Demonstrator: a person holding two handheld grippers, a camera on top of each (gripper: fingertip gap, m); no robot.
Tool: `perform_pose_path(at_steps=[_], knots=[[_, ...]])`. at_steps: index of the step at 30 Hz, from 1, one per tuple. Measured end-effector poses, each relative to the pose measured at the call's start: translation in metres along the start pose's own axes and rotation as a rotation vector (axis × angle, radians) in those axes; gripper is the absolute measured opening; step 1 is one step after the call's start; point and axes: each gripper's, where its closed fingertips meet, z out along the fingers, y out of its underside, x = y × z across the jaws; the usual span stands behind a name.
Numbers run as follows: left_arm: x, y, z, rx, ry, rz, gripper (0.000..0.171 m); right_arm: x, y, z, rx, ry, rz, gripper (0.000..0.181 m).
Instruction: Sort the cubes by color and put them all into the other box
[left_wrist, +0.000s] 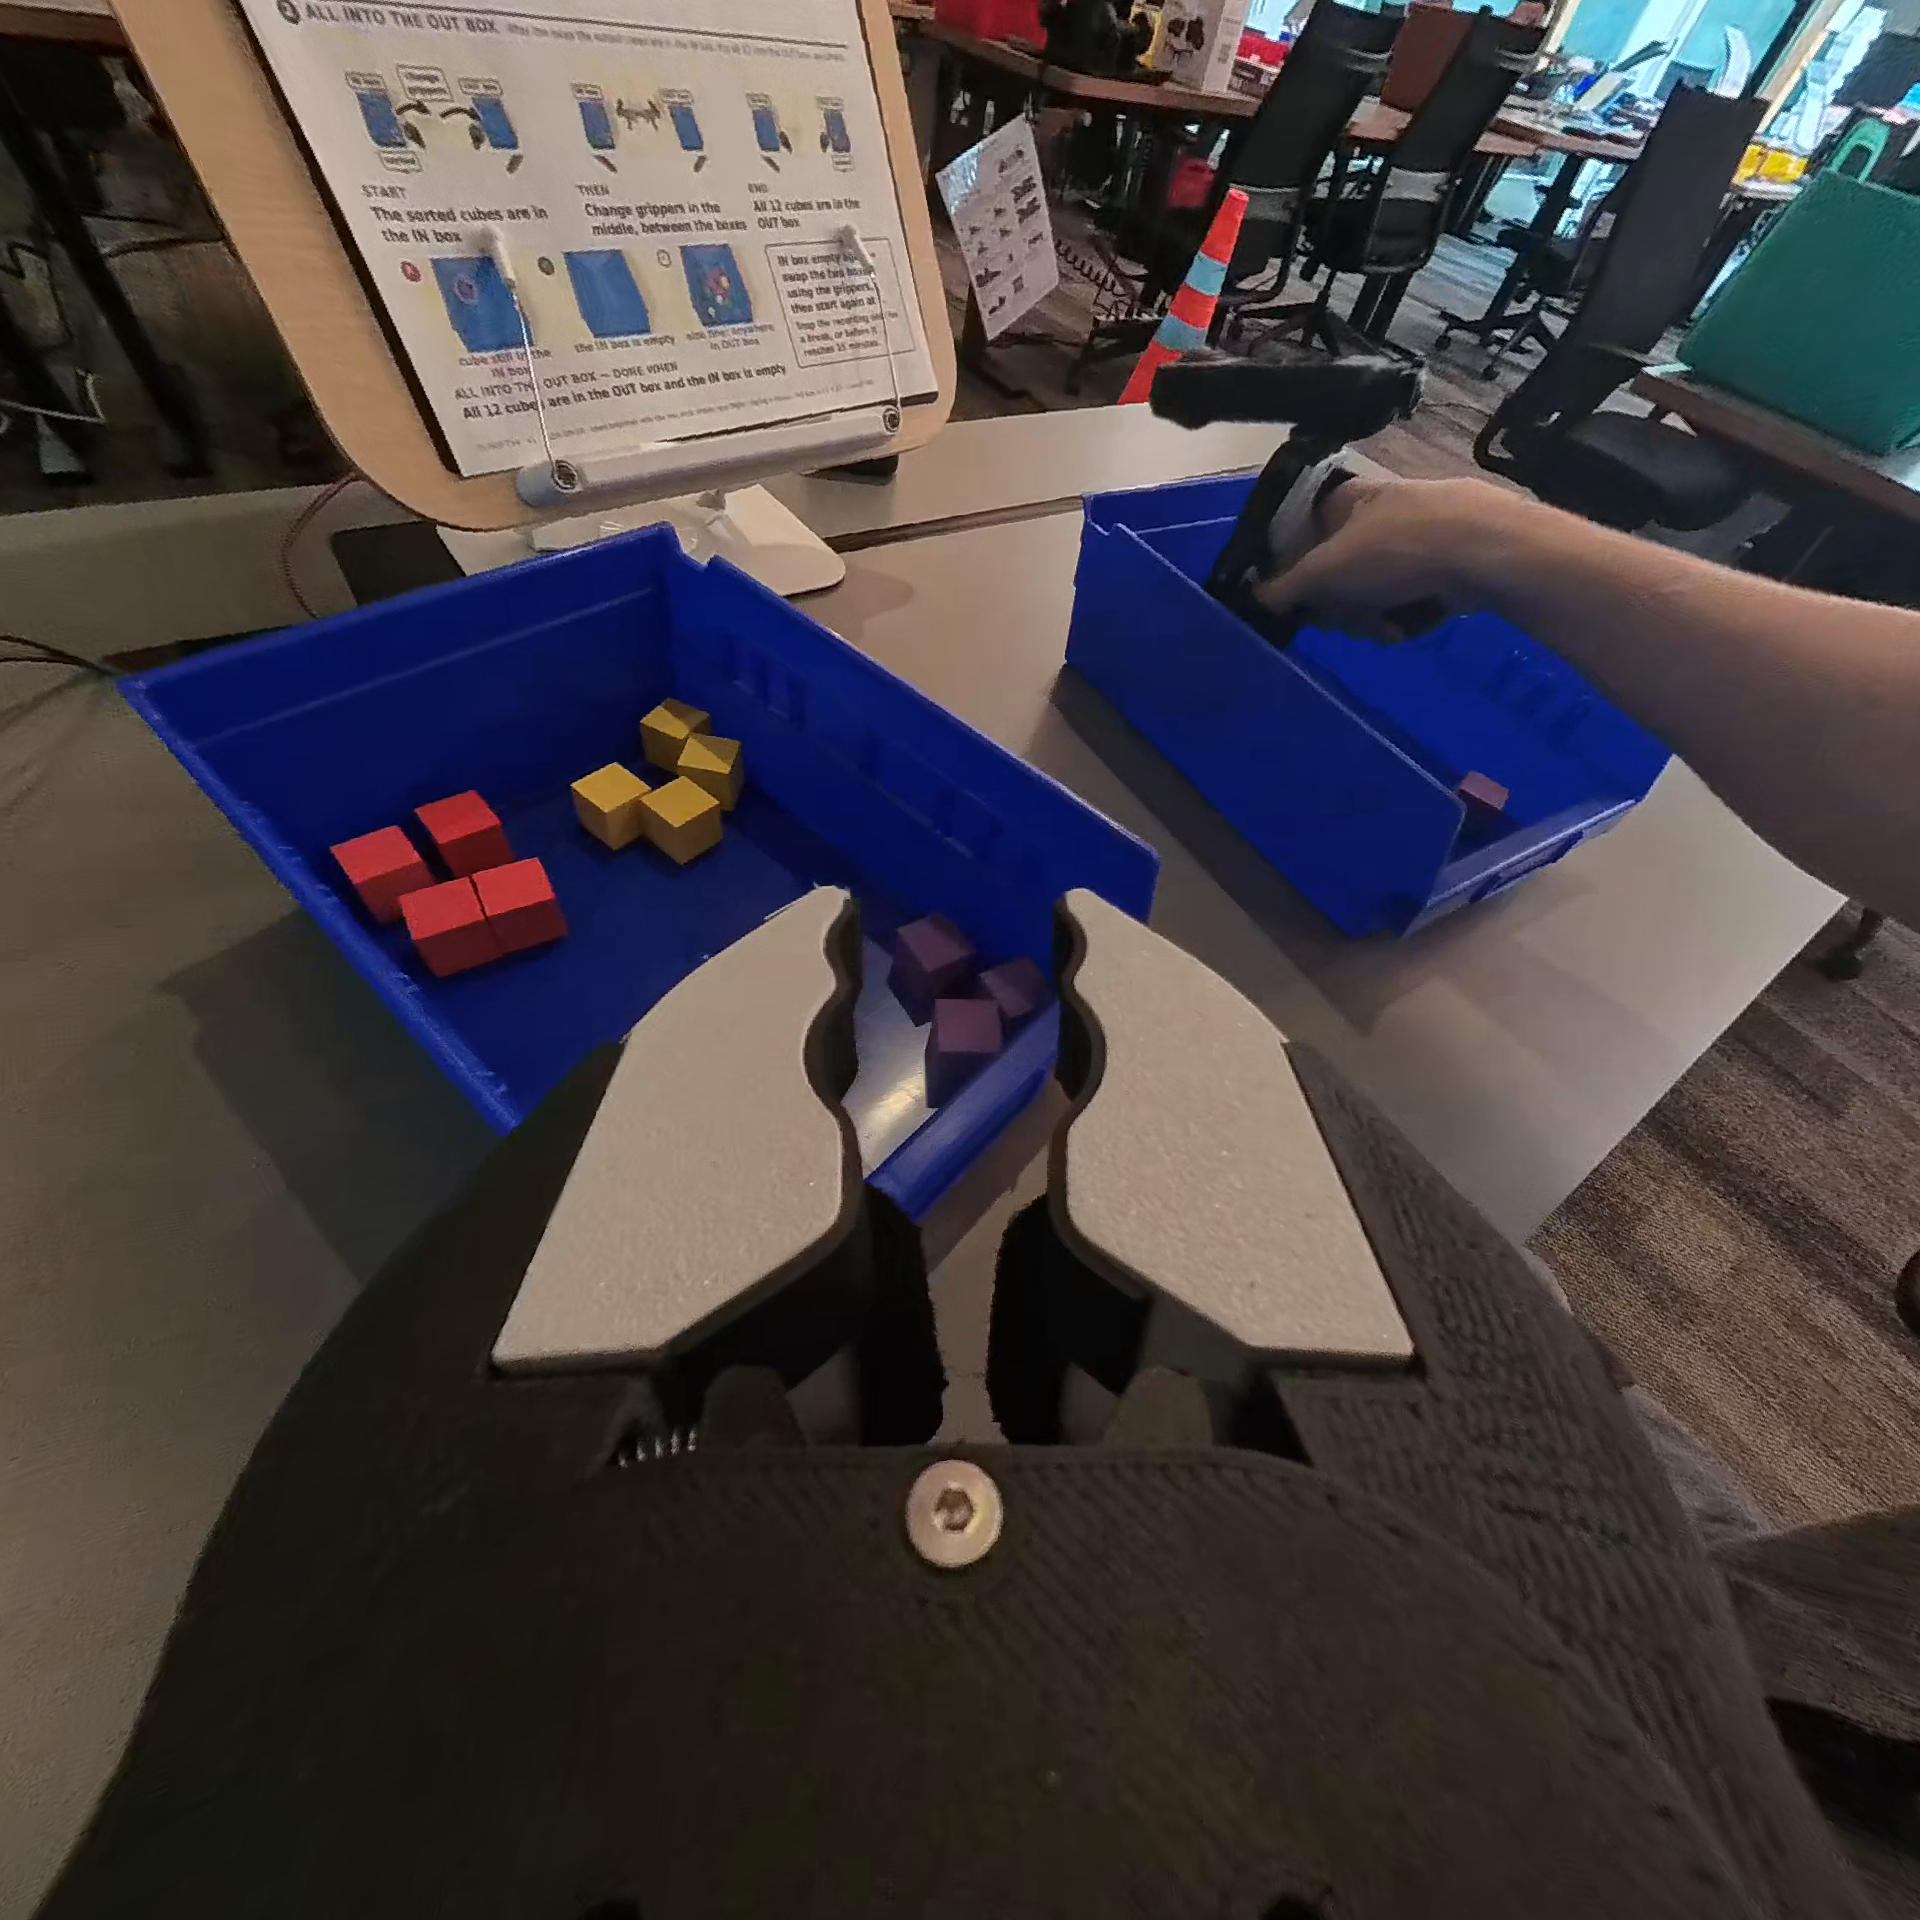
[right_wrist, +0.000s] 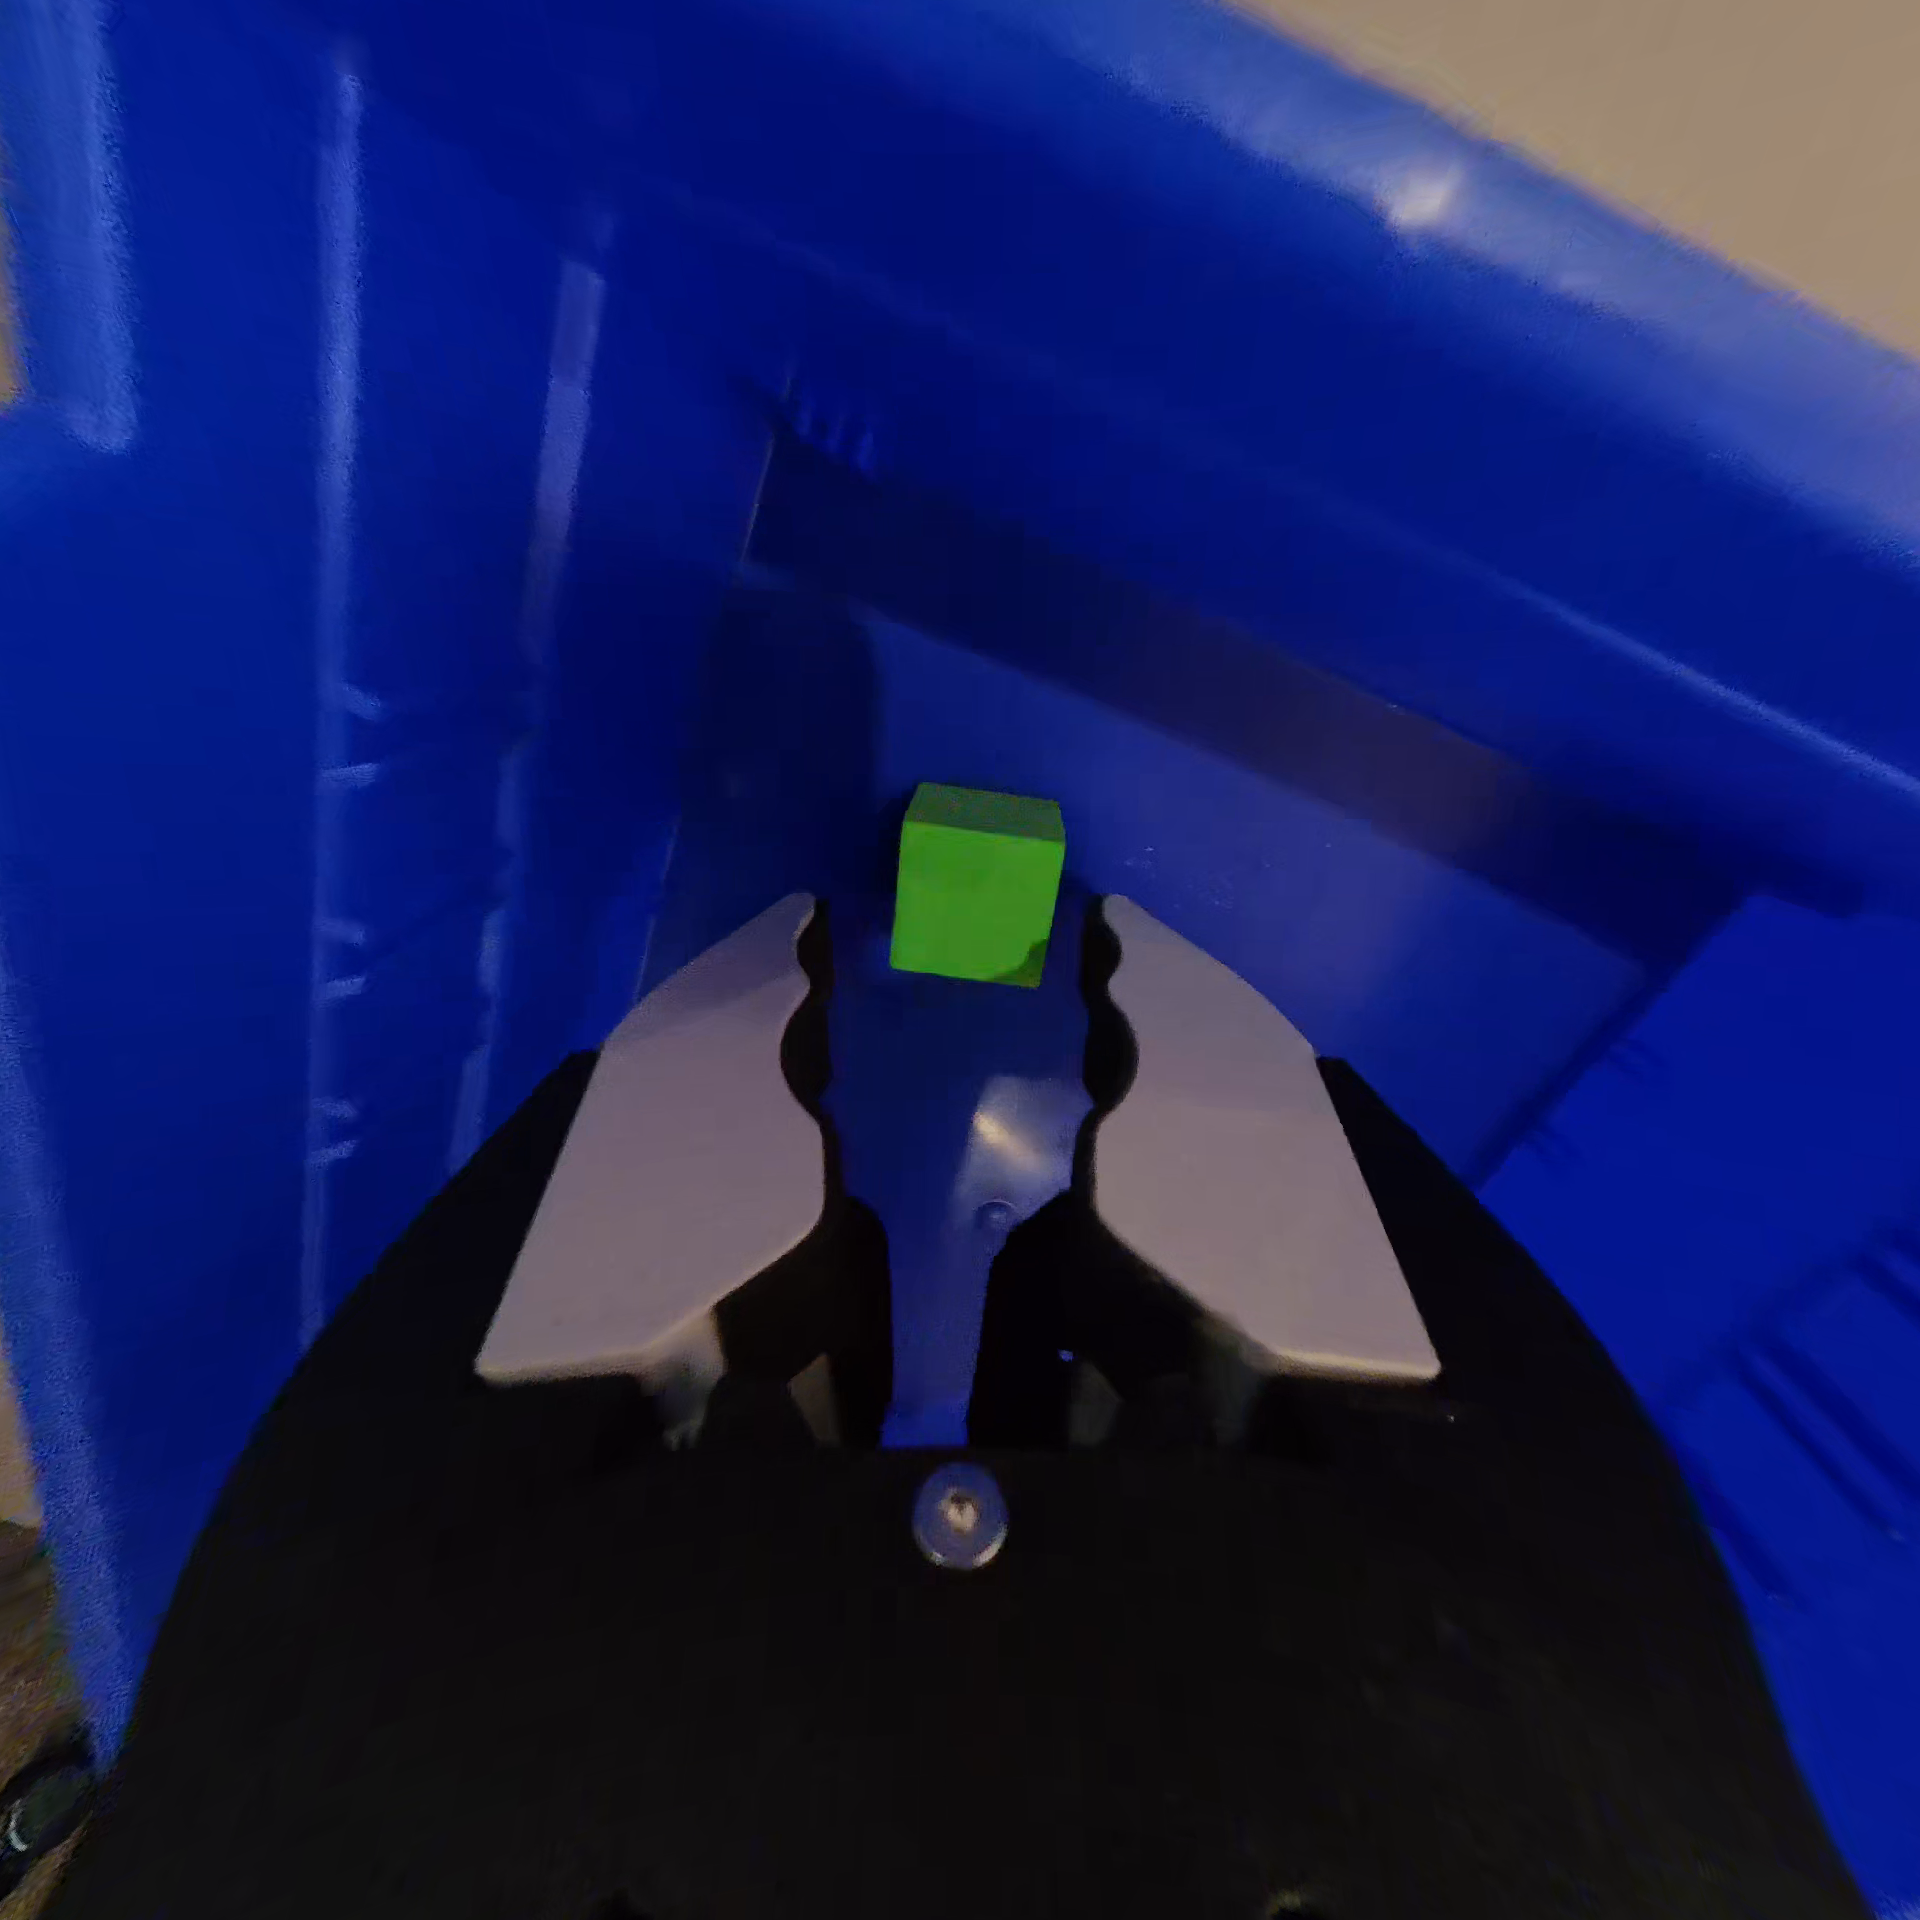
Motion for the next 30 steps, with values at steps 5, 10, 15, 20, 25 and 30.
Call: perform_pose_path(at_steps=[5, 10, 15, 20, 25, 30], knots=[[-0.019, 0.003, -0.007, 0.002, -0.081, 0.008, 0.035, -0.005, -0.001, -0.050, 0.151, -0.009, -0.023, 0.047], [-0.070, 0.049, -0.021, -0.021, -0.399, 0.029, 0.044, -0.025, 0.029, -0.118, 0.453, 0.099, -0.140, 0.045], [-0.077, 0.094, -0.018, 0.008, -0.511, -0.010, 0.059, -0.050, 0.065, -0.137, 0.629, 0.153, -0.228, 0.042], [-0.081, 0.109, 0.003, -0.065, -0.502, -0.018, 0.025, -0.078, 0.090, -0.138, 0.687, 0.134, -0.300, 0.042], [-0.087, 0.110, 0.005, -0.077, -0.549, 0.004, 0.007, -0.090, 0.107, -0.146, 0.732, 0.145, -0.331, 0.041], [-0.094, 0.109, 0.001, -0.074, -0.574, -0.009, 0.005, -0.087, 0.118, -0.147, 0.724, 0.141, -0.318, 0.041]])
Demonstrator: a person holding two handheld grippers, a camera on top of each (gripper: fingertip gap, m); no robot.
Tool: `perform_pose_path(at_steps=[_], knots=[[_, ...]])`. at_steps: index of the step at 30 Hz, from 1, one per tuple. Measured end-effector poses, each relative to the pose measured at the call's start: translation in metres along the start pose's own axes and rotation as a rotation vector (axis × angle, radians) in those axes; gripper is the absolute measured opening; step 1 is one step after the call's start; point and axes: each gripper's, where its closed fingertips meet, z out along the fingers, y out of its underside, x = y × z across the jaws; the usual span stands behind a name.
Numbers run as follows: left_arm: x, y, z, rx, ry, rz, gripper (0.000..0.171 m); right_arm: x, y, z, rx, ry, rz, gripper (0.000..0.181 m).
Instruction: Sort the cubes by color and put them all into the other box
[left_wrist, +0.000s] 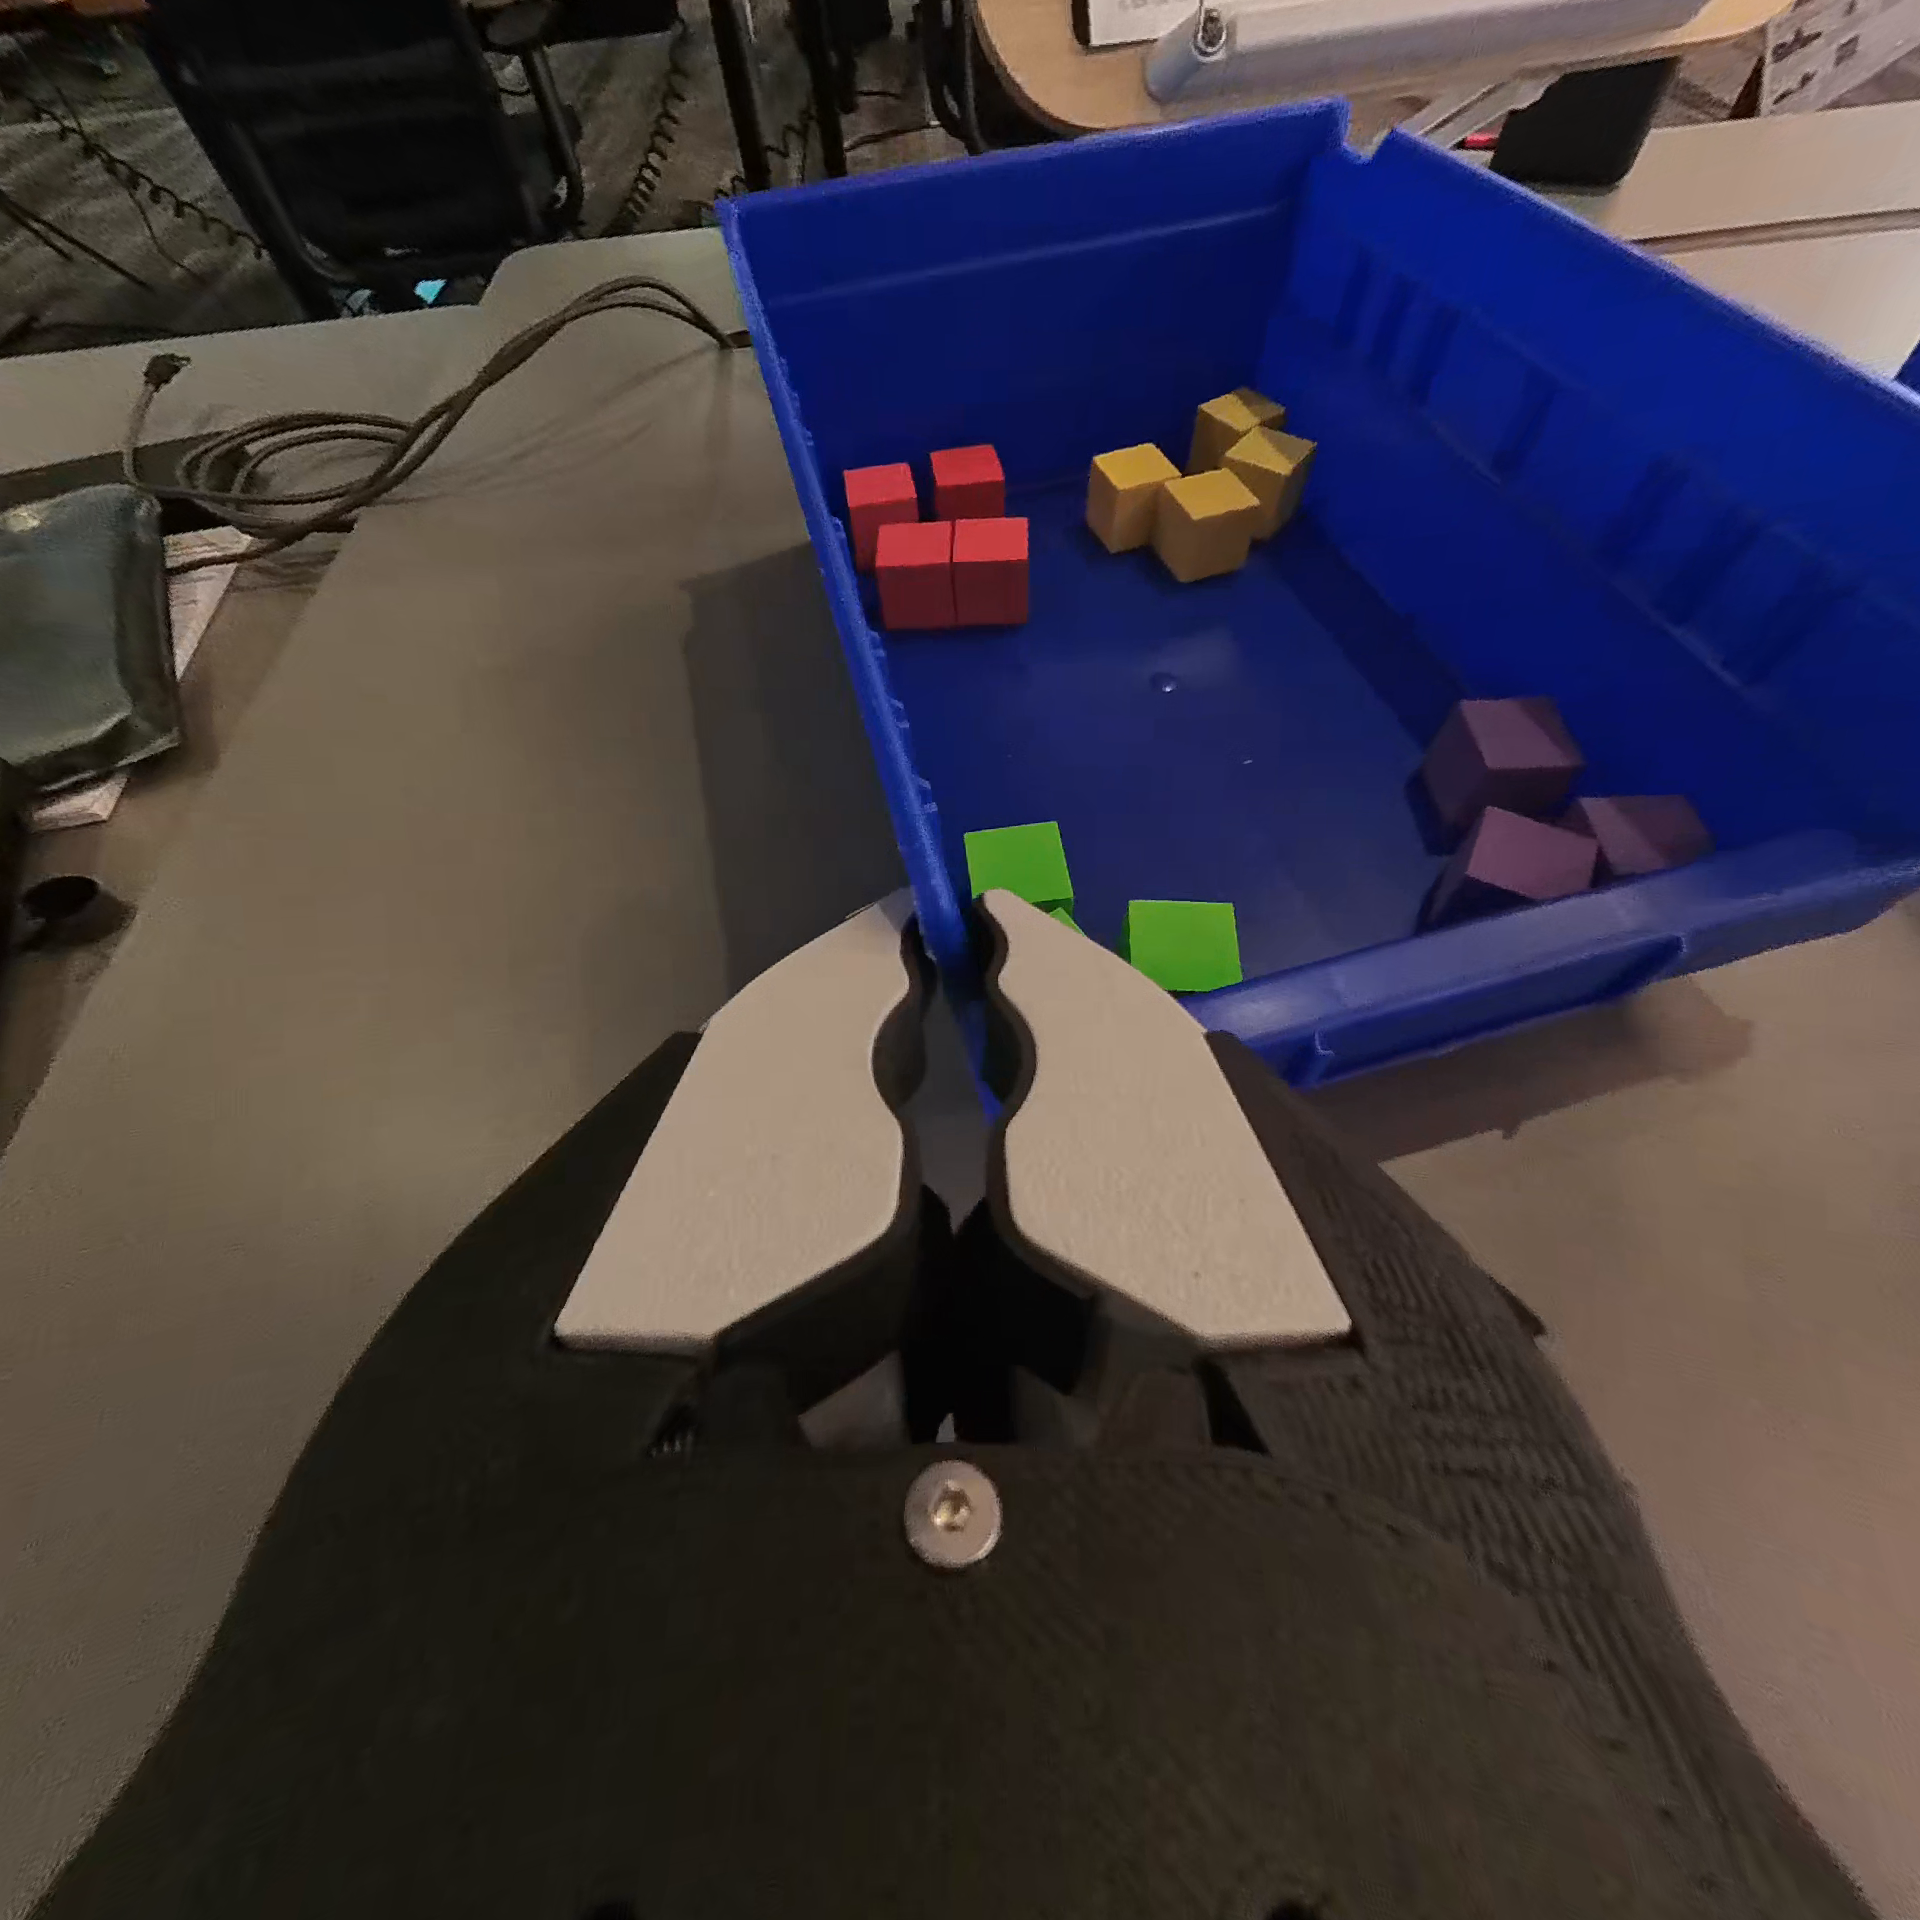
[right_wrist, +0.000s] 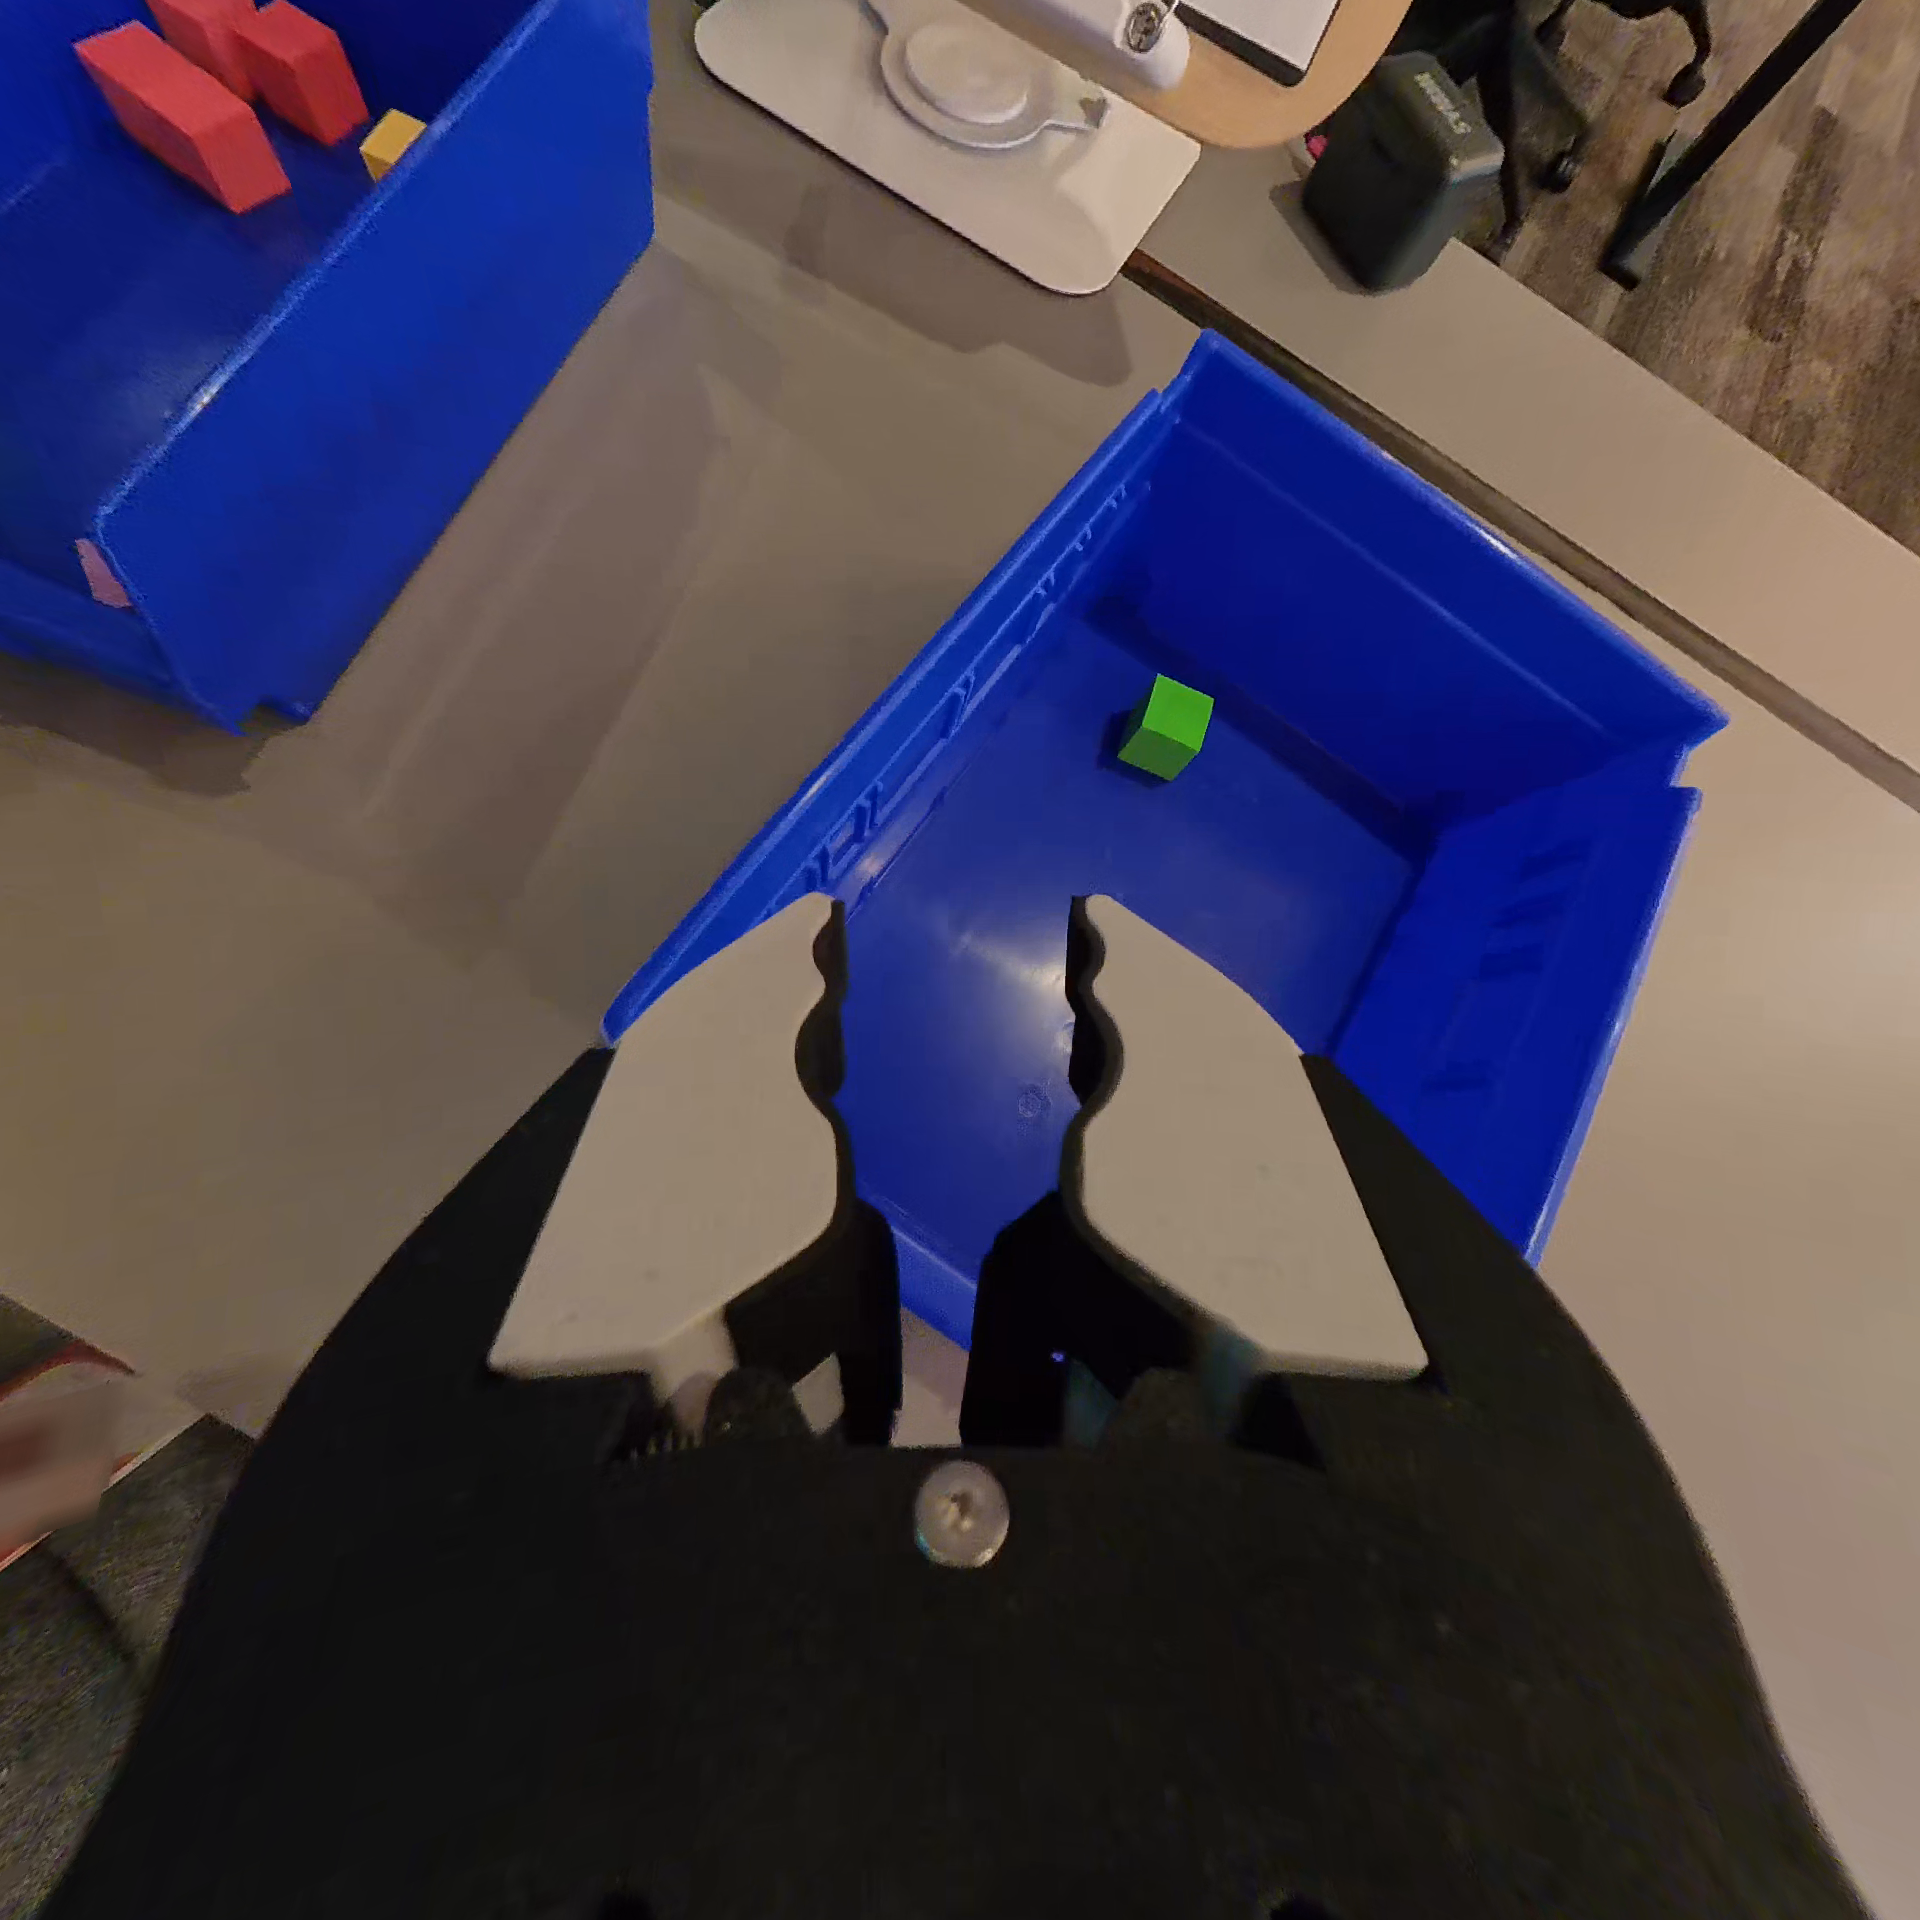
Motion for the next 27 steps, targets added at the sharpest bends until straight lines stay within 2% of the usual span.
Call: perform_pose_path(at_steps=[5, 12, 18, 24, 25, 27], knots=[[-0.016, 0.003, -0.002, -0.012, 0.075, 0.004, 0.005, -0.003, 0.004, -0.013, 0.022, 0.020, -0.004, 0.040], [-0.052, 0.007, -0.008, -0.033, 0.110, -0.050, 0.003, -0.008, 0.019, -0.013, 0.002, 0.017, 0.016, 0.040], [-0.048, 0.013, -0.019, -0.010, 0.082, -0.060, 0.003, -0.007, 0.026, -0.009, -0.016, 0.018, 0.039, 0.040], [-0.045, 0.011, -0.018, 0.014, 0.068, -0.105, 0.003, -0.012, 0.016, -0.011, -0.003, 0.024, 0.017, 0.041], [-0.043, 0.010, -0.018, 0.025, 0.066, -0.112, 0.005, -0.012, 0.015, -0.012, 0.001, 0.027, 0.016, 0.042], [-0.038, 0.008, -0.018, 0.045, 0.075, -0.125, 0.018, -0.011, 0.013, -0.015, 0.008, 0.030, 0.018, 0.042]])
